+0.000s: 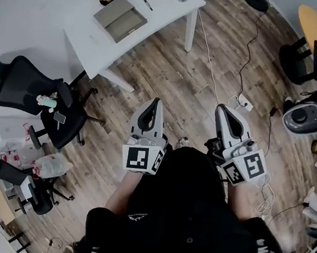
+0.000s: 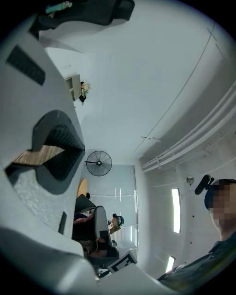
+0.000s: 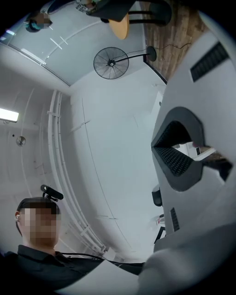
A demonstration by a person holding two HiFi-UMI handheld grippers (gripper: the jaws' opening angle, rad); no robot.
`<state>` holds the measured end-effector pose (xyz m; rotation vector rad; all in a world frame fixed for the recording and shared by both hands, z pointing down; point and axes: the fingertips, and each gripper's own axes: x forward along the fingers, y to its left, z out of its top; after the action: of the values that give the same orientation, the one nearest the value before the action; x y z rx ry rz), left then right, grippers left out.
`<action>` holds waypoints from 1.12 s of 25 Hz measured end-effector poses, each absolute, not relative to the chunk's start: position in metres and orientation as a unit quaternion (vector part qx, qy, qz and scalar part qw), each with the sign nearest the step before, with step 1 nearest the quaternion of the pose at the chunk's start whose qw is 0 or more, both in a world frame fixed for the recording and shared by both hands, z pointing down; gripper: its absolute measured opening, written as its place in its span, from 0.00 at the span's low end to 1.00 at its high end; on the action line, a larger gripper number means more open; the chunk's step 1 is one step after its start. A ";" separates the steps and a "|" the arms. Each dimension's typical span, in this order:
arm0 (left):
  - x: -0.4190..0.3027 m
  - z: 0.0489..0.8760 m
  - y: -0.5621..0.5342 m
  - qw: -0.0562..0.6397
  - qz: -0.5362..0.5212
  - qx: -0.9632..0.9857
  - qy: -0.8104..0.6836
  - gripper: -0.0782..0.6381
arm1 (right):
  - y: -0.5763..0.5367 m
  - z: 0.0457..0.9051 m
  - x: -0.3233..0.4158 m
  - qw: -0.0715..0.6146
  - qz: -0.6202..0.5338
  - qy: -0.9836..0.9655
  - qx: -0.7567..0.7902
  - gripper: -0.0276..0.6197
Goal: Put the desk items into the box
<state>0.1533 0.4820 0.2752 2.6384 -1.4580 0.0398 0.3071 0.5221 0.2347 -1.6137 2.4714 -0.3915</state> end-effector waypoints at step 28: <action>0.135 0.289 0.340 0.066 0.004 0.877 -0.477 0.12 | 0.392 0.252 0.286 0.038 -0.110 0.810 -0.575 0.04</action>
<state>0.1346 0.3401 0.2890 2.6444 -1.4374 0.0111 0.2862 0.3923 0.2520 -1.7627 2.4842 -0.3369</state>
